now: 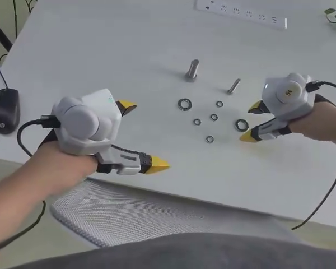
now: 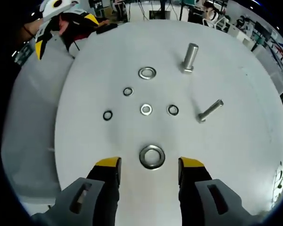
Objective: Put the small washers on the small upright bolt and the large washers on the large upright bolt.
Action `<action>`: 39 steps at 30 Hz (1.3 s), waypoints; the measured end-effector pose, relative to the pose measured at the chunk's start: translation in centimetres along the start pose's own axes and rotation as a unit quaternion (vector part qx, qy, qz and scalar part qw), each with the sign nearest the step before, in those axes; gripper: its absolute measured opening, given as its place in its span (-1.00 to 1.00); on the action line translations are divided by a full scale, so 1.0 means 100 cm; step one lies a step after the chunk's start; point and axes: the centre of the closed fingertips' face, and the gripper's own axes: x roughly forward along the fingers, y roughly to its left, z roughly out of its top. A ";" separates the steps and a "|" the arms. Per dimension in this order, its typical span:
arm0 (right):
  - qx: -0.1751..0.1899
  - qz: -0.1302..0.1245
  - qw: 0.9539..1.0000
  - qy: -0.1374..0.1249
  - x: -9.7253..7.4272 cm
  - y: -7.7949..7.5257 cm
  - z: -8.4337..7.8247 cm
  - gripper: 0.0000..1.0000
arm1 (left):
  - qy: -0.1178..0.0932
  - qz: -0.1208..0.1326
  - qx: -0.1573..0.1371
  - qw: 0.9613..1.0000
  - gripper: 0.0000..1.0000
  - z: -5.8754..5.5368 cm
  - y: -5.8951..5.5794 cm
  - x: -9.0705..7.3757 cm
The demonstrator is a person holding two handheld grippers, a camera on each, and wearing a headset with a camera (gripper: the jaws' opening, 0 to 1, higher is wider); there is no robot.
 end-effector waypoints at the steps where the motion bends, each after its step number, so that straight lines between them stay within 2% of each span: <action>1: -0.001 0.002 1.000 0.005 0.001 0.002 -0.001 -0.02 | 0.000 0.000 0.003 1.000 0.74 0.000 -0.002 0.000; 10: -0.011 0.008 1.000 0.008 0.002 0.003 0.002 -0.06 | -0.001 0.003 0.006 1.000 0.68 -0.002 -0.002 -0.004; 13: -0.027 0.013 0.999 0.021 0.006 0.003 0.000 -0.11 | 0.002 0.007 0.014 1.000 0.68 -0.002 -0.001 -0.005; 14: -0.040 0.007 0.999 0.026 0.005 0.000 0.000 -0.12 | 0.003 0.008 0.015 1.000 0.68 -0.002 0.000 -0.005; 15: -0.033 0.010 0.999 0.023 0.006 0.001 0.002 -0.13 | 0.004 0.010 0.015 1.000 0.69 -0.003 0.001 -0.005; 18: -0.045 0.011 0.998 0.031 0.006 0.002 0.003 -0.13 | 0.007 0.016 0.022 1.000 0.71 -0.005 0.005 -0.003; 21: -0.054 0.013 0.998 0.039 0.006 0.004 0.004 -0.17 | 0.016 0.028 0.040 0.999 0.76 -0.007 0.011 -0.001; 26: -0.054 0.012 0.998 0.043 0.006 0.004 0.005 -0.25 | 0.031 0.038 0.053 0.997 0.81 -0.012 0.019 0.001; 33: -0.056 0.010 0.997 0.052 0.007 0.002 0.006 -0.41 | 0.031 0.038 0.053 0.997 0.74 -0.010 0.022 0.002; 39: -0.066 0.012 0.995 0.072 0.007 0.002 0.006 -0.51 | 0.026 0.035 0.059 0.997 0.70 -0.003 0.017 0.004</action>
